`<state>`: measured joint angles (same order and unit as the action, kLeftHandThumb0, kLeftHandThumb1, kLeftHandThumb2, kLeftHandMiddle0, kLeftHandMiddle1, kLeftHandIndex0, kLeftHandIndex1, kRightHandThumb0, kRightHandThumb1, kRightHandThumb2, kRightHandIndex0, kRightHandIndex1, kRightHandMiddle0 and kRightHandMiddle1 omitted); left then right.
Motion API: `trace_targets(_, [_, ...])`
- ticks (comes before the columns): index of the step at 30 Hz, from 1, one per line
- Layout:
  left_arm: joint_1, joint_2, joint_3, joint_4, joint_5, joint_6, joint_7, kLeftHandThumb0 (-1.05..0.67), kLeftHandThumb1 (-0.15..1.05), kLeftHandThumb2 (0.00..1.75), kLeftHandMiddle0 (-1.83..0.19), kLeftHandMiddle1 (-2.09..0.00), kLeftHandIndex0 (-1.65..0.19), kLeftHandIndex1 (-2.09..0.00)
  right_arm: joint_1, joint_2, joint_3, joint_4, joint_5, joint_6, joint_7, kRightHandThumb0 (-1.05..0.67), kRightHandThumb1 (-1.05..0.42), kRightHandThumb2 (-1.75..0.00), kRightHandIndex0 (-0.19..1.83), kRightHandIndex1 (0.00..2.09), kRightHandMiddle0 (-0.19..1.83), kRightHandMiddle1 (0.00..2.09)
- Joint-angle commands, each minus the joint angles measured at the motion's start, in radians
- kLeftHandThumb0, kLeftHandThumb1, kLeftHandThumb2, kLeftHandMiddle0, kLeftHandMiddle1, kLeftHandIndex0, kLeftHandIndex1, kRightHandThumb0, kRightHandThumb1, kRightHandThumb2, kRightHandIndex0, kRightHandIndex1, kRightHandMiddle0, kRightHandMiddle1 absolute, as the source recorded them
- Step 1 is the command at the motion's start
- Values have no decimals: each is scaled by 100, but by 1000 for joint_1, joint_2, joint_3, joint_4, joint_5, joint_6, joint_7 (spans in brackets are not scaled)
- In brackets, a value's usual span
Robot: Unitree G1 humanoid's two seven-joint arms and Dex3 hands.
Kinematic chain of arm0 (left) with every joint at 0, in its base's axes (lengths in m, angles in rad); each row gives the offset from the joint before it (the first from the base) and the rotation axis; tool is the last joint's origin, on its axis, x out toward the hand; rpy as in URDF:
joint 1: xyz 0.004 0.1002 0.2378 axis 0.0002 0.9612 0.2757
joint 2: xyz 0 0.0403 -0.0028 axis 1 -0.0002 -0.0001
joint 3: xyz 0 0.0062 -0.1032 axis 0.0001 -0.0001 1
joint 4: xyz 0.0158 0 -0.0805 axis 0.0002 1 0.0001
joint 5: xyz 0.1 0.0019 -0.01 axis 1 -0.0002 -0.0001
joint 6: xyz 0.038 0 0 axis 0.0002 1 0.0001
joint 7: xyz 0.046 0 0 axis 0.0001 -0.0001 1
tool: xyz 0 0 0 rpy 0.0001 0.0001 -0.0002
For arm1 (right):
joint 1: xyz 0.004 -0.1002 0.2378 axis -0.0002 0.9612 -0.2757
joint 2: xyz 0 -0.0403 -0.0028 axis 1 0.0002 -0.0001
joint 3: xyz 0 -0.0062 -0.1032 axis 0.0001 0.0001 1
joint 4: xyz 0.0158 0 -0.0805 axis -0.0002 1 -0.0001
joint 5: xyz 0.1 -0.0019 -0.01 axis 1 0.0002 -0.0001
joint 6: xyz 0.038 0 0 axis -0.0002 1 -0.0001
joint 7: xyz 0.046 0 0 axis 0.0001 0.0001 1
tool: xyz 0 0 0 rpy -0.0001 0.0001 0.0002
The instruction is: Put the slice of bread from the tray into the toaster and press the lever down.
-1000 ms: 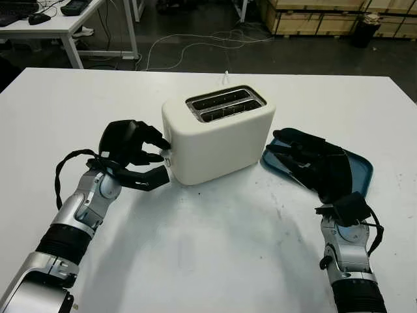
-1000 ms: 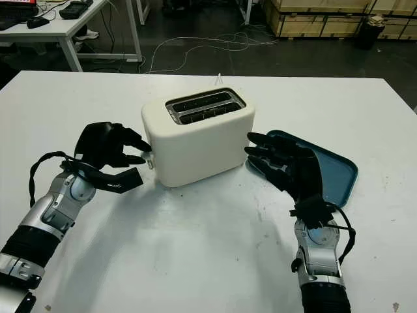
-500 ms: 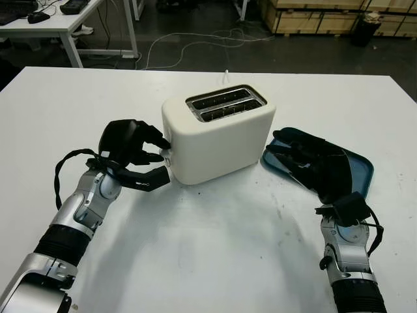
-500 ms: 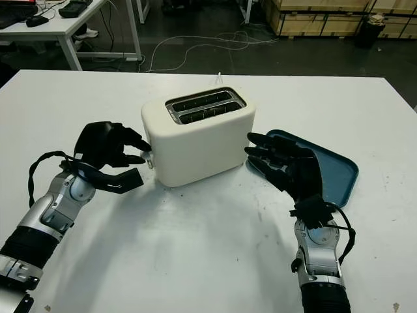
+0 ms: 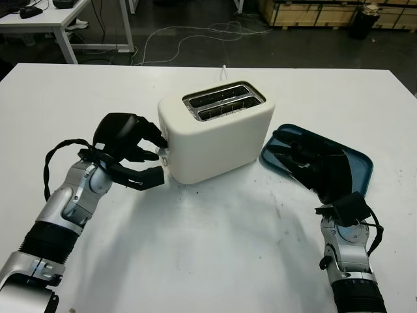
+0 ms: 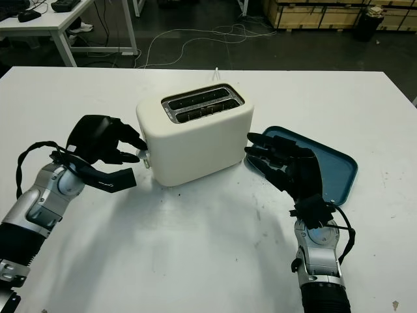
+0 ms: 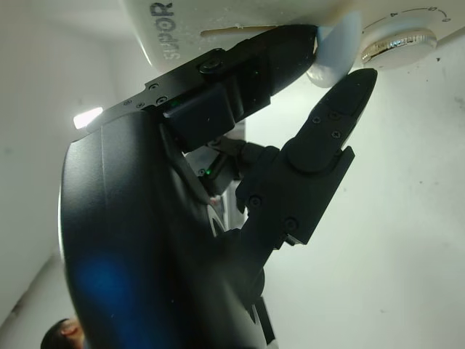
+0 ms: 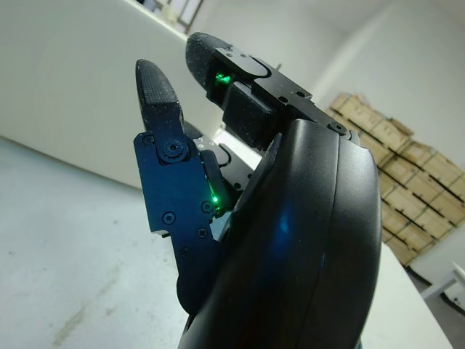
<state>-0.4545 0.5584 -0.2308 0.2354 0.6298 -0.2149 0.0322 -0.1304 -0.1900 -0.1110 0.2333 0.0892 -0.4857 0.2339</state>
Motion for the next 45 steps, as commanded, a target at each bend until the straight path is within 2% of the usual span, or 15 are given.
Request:
trace_targets(1, [-38,-2,0,-26,-1,-31,-8,-29,74,0,-89,-173,-134,-2,-10,1,-2,8,15,-18,7,-39,-88,0,108,0,99,0])
trace_targets(10, [-69,39,56,-16,-13,-37,-27,-29,74,0,-86,-170,-133,-1,-11,-1,-3,4,8,-19,5,-38,-88,0,109,0,99,0])
trace_targets(17, [-60,35,67,-17,4,-45,-19,-29,71,0,-87,-170,-134,-1,-10,-2,-4,4,4,-14,2,-39,-87,0,109,0,99,0])
trace_targets(25, [-32,27,66,-49,2,-12,-42,-30,72,0,-88,-165,-133,0,-7,-3,-5,1,11,-10,6,-38,-87,0,108,0,99,0])
trace_targets(31, [-35,15,35,-24,20,-46,-28,-29,70,0,-94,-161,-136,-1,-4,-3,-6,-5,10,-2,3,-40,-87,0,108,0,99,0])
trace_targets(38, [-75,-17,-41,37,39,-96,-45,-29,68,0,-91,-170,-137,-1,-3,-5,-9,-1,3,-8,-1,-39,-87,0,108,0,98,0])
trace_targets(41, [-102,-44,-95,91,66,-120,-47,-30,67,0,-89,-170,-137,-1,-2,-5,-10,-2,1,-6,-5,-39,-87,0,108,0,98,0])
trace_targets(45, [-132,-115,-186,212,112,-138,-18,-31,70,1,-88,-168,-134,0,0,-7,-11,-5,0,-1,-8,-35,-87,0,109,0,98,0])
